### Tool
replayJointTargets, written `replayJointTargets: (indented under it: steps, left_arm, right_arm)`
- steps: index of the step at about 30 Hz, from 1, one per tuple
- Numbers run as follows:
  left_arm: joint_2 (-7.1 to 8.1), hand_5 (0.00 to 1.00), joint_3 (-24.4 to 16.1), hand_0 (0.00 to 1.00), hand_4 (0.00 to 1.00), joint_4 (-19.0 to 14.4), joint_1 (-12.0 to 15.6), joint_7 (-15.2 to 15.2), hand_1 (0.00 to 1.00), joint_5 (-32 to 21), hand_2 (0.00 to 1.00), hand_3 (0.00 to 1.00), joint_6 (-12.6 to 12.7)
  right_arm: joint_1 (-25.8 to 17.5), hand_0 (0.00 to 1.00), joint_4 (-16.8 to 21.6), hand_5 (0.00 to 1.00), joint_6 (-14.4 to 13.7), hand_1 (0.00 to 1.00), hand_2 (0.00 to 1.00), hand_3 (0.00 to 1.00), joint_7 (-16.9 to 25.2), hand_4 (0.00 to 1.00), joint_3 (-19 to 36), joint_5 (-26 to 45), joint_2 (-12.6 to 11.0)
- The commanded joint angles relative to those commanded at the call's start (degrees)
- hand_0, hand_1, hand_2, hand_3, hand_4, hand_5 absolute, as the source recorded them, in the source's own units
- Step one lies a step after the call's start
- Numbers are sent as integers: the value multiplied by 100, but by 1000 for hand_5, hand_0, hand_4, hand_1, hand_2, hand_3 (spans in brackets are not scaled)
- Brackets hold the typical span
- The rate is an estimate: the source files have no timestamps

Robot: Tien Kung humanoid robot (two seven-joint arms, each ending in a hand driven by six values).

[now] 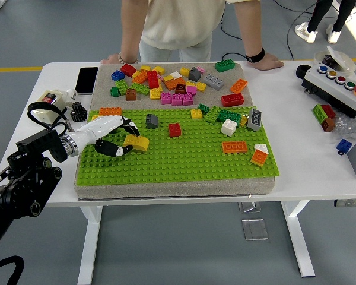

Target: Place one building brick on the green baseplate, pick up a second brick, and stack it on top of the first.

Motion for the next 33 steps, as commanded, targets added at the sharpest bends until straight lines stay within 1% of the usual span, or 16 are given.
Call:
replayJointTargets:
  steps: [1,2,3,5,8,12,17,25,33]
  left_arm:
    - [-8,2,-34,725,594,-107,69,25,700,0,608,574,-28]
    - [-11,2,-45,725,594,-143,91,33,700,0,608,574,-36]
    - [-6,2,-54,715,566,-253,164,61,694,0,607,569,-64]
    - [-8,2,-72,715,566,-473,287,105,694,0,607,569,-108]
    - [-40,2,-122,715,566,-677,393,182,694,0,607,569,-142]
    - [-78,2,-218,703,560,-856,514,270,686,0,605,567,-198]
    - [-128,2,-298,699,557,-1007,643,366,684,0,604,564,-243]
    - [-187,2,-325,700,558,-1205,840,426,684,0,605,564,-294]
    - [-218,2,-320,700,562,-1250,889,425,688,0,605,565,-315]
  right_arm:
    - [-5,728,0,480,5,638,684,620,4,916,3,-2,1]
    - [-6,728,0,480,6,638,684,620,5,916,3,-3,1]
    - [-10,728,0,480,11,638,685,621,9,916,8,-6,1]
    - [-16,728,0,480,18,638,685,621,14,916,24,-14,-2]
    - [-14,728,0,480,25,638,685,621,18,916,35,-19,-7]
    - [0,727,0,480,14,638,685,622,27,916,53,-17,-17]
    - [-15,728,0,480,26,638,685,622,17,916,73,-22,-29]
    - [-13,727,0,480,31,637,685,621,22,916,92,-23,-41]
    - [-7,727,0,480,37,638,685,621,28,915,96,-15,-40]
